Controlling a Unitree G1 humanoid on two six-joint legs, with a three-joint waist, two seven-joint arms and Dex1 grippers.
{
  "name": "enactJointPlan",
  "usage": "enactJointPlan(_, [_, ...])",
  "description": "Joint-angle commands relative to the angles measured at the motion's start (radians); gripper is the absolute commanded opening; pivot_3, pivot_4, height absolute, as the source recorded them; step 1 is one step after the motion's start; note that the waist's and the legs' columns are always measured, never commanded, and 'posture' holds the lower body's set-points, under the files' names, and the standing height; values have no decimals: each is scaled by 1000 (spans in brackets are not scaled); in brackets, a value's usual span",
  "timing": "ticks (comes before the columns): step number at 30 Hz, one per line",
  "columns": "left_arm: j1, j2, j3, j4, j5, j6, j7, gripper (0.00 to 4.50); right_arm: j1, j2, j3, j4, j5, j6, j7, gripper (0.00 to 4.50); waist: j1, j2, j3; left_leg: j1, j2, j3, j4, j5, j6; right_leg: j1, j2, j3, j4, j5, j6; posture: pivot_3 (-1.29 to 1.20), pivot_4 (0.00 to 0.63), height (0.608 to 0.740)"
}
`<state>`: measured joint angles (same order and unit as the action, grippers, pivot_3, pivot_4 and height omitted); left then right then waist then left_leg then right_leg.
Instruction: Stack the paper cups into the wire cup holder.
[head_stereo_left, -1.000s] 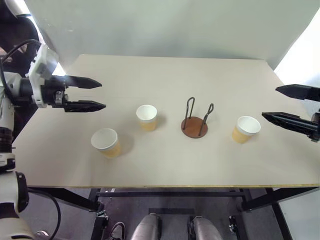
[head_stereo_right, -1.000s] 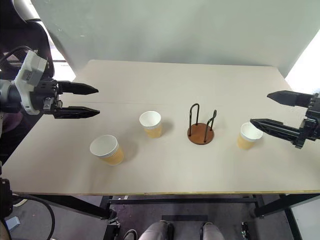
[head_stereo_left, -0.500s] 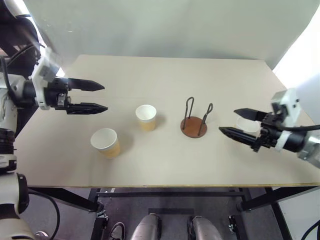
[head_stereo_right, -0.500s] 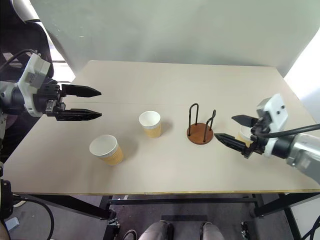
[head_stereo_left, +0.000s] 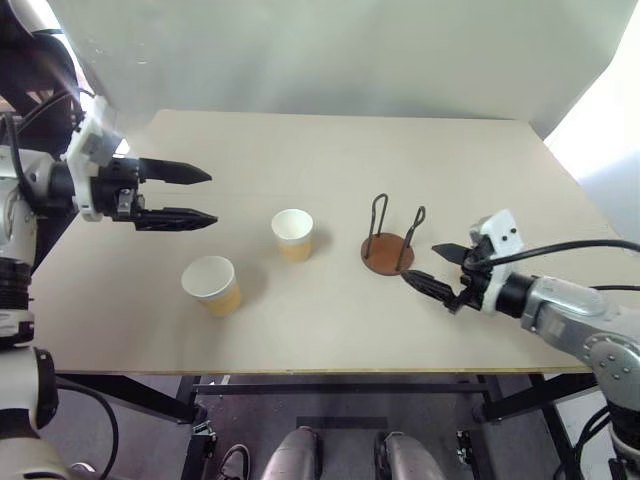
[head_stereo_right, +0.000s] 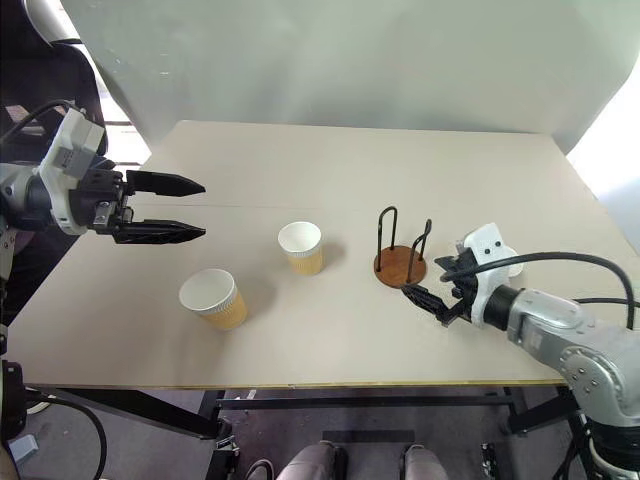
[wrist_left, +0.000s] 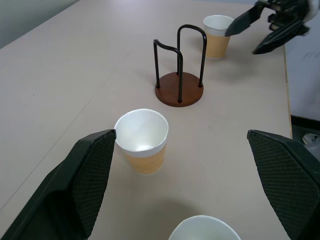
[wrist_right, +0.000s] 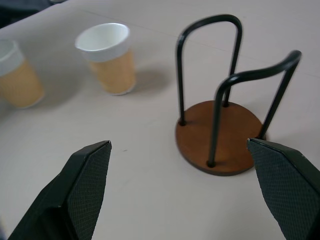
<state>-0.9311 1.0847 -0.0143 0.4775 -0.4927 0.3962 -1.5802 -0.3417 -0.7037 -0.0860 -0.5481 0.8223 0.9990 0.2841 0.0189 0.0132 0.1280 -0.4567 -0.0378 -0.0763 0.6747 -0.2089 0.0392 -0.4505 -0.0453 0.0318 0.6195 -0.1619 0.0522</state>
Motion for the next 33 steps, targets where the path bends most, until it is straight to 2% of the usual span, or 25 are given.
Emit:
enactJointPlan(1, [-3, 18, 27, -31, -10, 3, -34, 4494, -21, 20, 19, -1, -58, -28, -9, 4500, 0, 0, 0, 0, 0, 0, 0, 0, 0, 0, 0, 0, 0, 0, 0, 0, 150, 740])
enactJointPlan(16, [30, 16, 54, -62, 13, 15, -20, 4494, -91, 184, 192, 194, -332, -168, 27, 4500, -1, 0, 0, 0, 0, -1, -1, 0, -3, -1, 0, -1, 0, 0, -2, 0, 150, 740])
enactJointPlan(20, [35, 14, 61, -66, 18, 12, -16, 4494, -94, 195, 209, 219, -368, -194, 55, 4500, -1, 0, 0, -1, 0, -1, -1, -4, -9, -1, 0, -1, 0, 0, -2, 0, 150, 740])
enactJointPlan(32, [47, 13, 76, -90, 26, 10, -6, 4494, -152, 270, 240, 341, -495, -294, 89, 4500, -3, 0, 0, 0, 1, -2, -7, -1, -15, -3, 0, -2, 0, 2, -6, 0, 150, 740])
enactJointPlan(33, [48, 15, 76, -90, 27, 10, -6, 4500, -153, 274, 241, 343, -500, -296, 92, 4315, -3, 0, 0, 0, 1, -2, -7, -1, -15, -3, 0, -2, 0, 2, -6, 0, 150, 740])
